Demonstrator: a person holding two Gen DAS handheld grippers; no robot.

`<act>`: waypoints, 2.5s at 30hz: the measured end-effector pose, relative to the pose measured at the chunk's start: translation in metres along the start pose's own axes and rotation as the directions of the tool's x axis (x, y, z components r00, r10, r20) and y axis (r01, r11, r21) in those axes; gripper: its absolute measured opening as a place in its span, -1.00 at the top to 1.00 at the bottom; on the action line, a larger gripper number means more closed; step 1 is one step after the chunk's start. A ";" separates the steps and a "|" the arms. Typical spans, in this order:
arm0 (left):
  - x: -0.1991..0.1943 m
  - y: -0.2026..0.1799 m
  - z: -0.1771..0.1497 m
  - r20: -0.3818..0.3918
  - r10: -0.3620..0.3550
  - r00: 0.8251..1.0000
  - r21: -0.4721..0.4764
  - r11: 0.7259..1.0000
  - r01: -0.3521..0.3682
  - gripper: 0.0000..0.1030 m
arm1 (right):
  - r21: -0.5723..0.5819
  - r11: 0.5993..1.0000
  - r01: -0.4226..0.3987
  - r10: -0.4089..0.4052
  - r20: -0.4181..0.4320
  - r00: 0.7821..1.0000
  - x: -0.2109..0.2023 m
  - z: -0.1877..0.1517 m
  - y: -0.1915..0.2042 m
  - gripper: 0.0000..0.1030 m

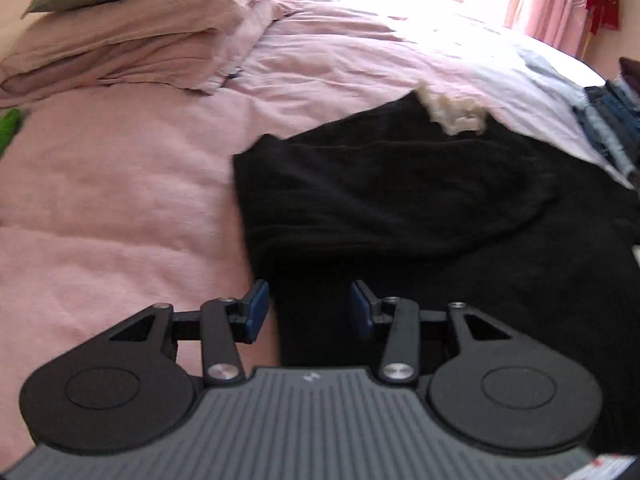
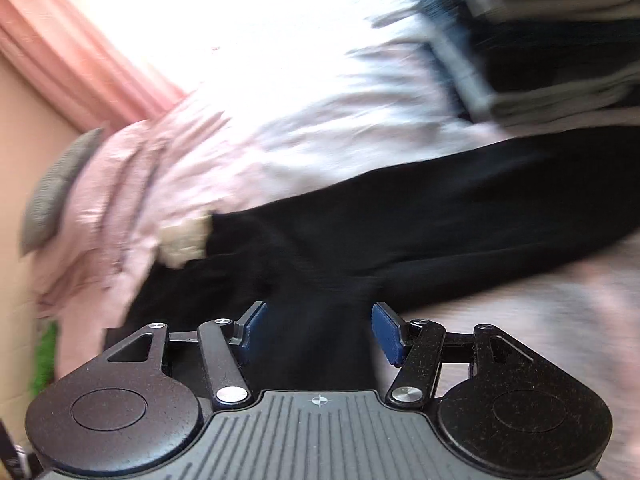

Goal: Fold clothes

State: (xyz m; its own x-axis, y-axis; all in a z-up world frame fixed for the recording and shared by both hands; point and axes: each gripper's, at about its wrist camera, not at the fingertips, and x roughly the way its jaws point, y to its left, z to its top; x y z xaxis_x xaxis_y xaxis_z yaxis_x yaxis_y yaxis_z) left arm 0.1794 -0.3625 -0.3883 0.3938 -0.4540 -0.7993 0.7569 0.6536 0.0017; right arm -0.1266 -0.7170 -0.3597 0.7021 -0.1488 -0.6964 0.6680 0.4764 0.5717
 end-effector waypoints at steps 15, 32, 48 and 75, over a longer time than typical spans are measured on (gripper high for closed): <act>0.023 0.025 -0.005 0.033 -0.065 0.997 0.005 0.998 0.065 -0.04 | 0.165 0.984 -0.067 0.049 0.110 0.993 0.101 0.010 0.027 0.94; 0.043 0.011 0.003 0.043 -0.051 0.998 0.097 0.994 0.047 0.68 | -0.059 0.977 0.205 -0.199 0.089 0.976 0.071 -0.007 0.025 0.93; 0.041 -0.007 0.040 -0.002 -0.094 0.996 -0.002 0.996 0.094 0.46 | -0.163 0.947 0.278 -0.269 0.073 0.960 0.062 -0.008 0.006 0.55; 0.012 -0.003 0.031 -0.133 -0.100 0.986 -0.341 0.939 0.049 -0.45 | 0.557 0.817 0.150 -0.422 0.401 0.813 -0.126 0.029 -0.250 1.00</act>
State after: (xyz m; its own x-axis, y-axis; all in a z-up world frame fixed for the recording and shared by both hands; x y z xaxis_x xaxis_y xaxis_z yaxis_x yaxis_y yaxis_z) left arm 0.1976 -0.3885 -0.3790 0.2431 -0.4320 -0.8685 0.5519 0.7979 -0.2424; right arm -0.3746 -0.8425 -0.4027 0.3875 -0.6694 -0.6339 0.7886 -0.1155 0.6040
